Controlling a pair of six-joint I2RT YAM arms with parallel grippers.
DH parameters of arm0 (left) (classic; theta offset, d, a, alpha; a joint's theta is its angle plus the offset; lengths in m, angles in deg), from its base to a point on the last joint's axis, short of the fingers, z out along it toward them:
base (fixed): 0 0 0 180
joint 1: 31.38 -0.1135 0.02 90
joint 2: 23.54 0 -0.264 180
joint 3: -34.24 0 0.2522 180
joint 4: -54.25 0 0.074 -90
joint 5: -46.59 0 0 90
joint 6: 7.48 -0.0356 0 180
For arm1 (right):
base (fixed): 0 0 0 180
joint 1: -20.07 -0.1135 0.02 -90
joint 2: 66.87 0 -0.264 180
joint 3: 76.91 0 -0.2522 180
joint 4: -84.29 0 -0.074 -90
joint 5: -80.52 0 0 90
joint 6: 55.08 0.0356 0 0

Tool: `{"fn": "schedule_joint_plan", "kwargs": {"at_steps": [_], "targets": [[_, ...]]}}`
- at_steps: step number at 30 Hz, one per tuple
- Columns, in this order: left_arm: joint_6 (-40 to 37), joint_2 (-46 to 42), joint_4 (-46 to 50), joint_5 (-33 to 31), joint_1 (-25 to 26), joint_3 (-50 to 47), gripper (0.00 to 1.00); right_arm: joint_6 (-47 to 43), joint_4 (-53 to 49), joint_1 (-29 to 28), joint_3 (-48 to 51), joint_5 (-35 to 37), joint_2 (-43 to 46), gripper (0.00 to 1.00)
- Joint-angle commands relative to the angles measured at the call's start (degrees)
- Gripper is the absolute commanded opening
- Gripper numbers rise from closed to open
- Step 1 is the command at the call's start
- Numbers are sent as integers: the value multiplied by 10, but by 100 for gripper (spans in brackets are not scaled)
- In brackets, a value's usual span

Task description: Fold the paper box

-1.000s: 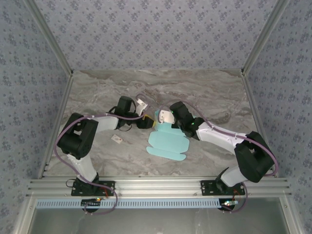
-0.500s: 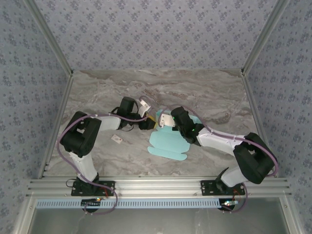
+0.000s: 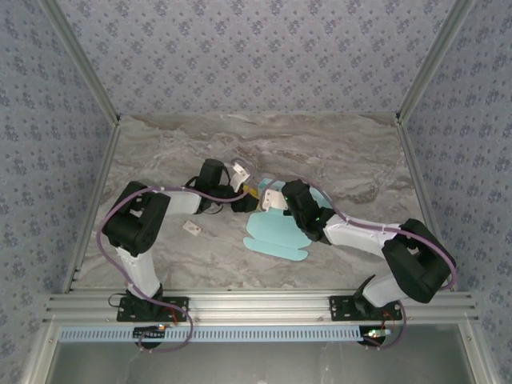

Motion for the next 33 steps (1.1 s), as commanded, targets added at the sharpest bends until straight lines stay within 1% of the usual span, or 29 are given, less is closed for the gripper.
{"fn": "schedule_joint_plan", "kwargs": {"at_steps": [1,9,12,14,20,22,27,33], "targets": [[3,7,-35,-4,9,-2,55,-15,23,-11,13,4,13,0],[18,8,-68,-30,16,-9,59,-16,26,-18,21,11,14,0],[22,9,-73,-38,18,-11,62,-11,20,-19,19,11,14,0],[23,10,-70,-42,20,-10,67,-9,19,-19,18,11,14,0],[29,4,-86,-49,22,-23,70,-7,17,-20,20,12,18,0],[28,1,-95,-43,22,-30,69,-8,20,-21,23,12,22,0],[2,0,-100,-13,22,-41,63,-9,34,-29,30,23,22,0],[-12,-1,-117,-1,21,-49,63,-2,28,-35,31,30,22,0]]}}
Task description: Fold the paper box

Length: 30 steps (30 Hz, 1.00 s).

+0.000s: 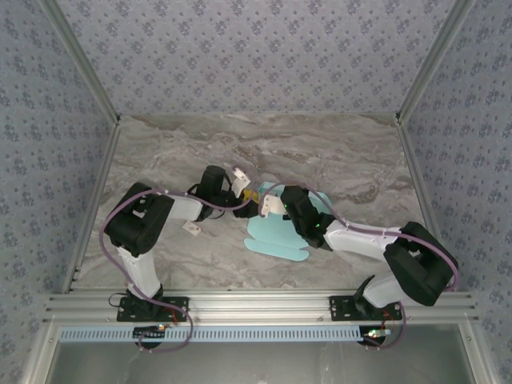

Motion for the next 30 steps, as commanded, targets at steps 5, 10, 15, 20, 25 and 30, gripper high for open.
{"fn": "schedule_joint_plan", "kwargs": {"at_steps": [5,10,15,20,25,30], "targets": [[-32,-8,-45,23,6,-9,64,7,12,-16,15,9,9,0],[-37,-5,-58,19,6,-10,63,3,20,-20,24,15,9,0],[-27,3,-81,13,6,-13,64,2,33,-28,35,27,0,0],[-23,7,-88,-14,7,-17,67,10,40,-38,37,33,-5,0],[-17,8,-98,-42,11,-20,71,16,37,-42,35,32,-3,0],[-7,12,-97,-66,21,-11,74,25,26,-45,33,29,-2,0]]}}
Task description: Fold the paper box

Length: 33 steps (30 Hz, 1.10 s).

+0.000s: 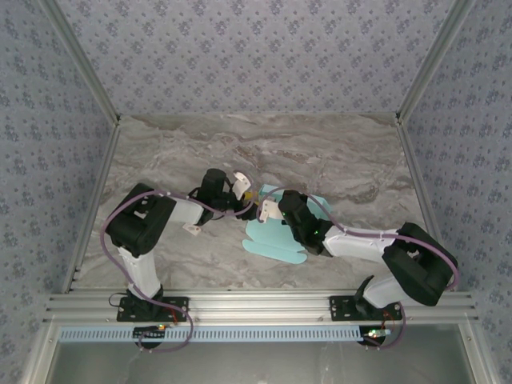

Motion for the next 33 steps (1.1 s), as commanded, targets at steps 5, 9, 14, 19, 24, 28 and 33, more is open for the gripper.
{"fn": "schedule_joint_plan", "kwargs": {"at_steps": [5,9,14,19,24,28,33], "targets": [[26,10,-60,-53,16,8,72,24,-19,-14,3,-17,5,0],[48,9,-89,-71,18,4,70,29,-27,-13,4,-18,11,0],[59,4,-105,-99,18,-6,65,33,-34,-14,5,-18,18,0],[52,2,-92,-115,20,-4,61,40,-40,-12,0,-19,21,0],[30,-3,-81,-149,31,-17,57,57,-51,-10,-7,-19,28,0],[13,-5,-70,-182,40,-24,53,65,-59,-4,-14,-19,33,0],[20,1,-80,-248,51,-29,44,84,-62,-2,-18,-32,45,0]]}}
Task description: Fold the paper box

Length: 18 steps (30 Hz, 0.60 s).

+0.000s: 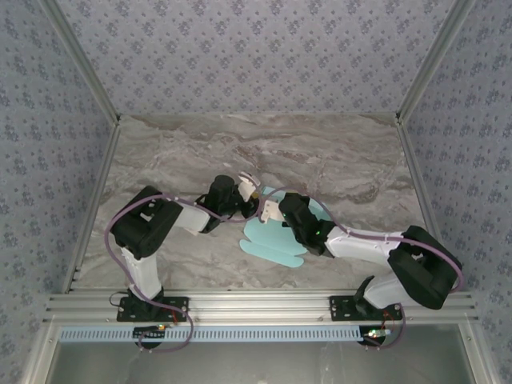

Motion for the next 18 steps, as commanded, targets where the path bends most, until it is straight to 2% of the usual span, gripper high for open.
{"fn": "schedule_joint_plan", "kwargs": {"at_steps": [1,6,18], "targets": [[-1,0,-8,-104,0,-13,42,32,-13,-1,-18,-22,25,0],[19,0,-23,-187,18,-11,35,53,-18,-2,-15,-31,27,0],[126,-6,-9,-401,52,-3,21,99,-29,0,-11,-59,38,0]]}}
